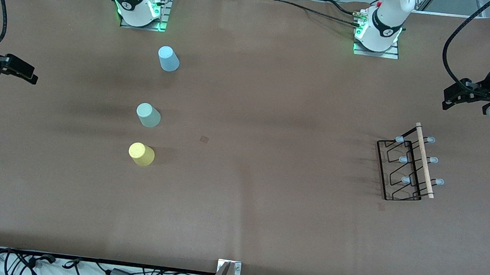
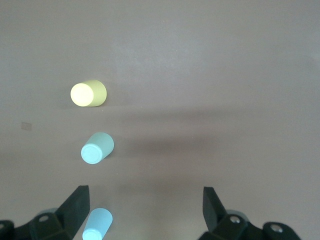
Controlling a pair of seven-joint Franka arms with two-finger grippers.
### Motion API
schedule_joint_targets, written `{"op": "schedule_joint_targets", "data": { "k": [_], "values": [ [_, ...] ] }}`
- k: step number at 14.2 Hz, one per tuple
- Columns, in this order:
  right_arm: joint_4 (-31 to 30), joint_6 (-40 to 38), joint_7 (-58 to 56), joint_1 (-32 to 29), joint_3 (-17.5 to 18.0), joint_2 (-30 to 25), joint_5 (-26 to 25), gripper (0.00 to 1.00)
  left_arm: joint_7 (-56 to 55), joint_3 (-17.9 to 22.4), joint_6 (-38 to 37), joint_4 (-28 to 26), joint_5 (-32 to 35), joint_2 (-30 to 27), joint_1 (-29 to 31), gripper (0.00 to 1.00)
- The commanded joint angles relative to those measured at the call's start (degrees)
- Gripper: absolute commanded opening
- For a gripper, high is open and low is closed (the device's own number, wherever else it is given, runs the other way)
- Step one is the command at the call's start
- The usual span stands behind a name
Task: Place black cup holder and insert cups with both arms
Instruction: 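Move the left gripper toward the black rack while the right gripper advances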
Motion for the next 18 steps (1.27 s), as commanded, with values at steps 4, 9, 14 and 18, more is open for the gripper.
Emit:
{"op": "schedule_joint_targets", "data": {
  "k": [4,9,14,18],
  "values": [
    [1.0,-0.1,0.3,-0.4,0.2,0.3,1.4,1.00,0.5,-0.3,-1.4,1.8,-0.7,1.1,1.3,1.00],
    [0.4,-2.2,0.3,0.0,0.2,1.5,2.6,1.00,0.5,-0.3,-1.5,1.9,-0.7,1.9,1.5,1.00],
    [0.4,-10.2,0.3,1.1,0.2,5.4,4.7,1.00,0.8,-0.3,-1.4,2.1,-1.3,4.3,2.6,1.00],
    [-3.4,-9.8,0.4,1.1,0.2,4.1,4.7,1.00,0.8,-0.3,-1.4,3.9,-1.0,6.6,2.6,1.00]
  ]
}}
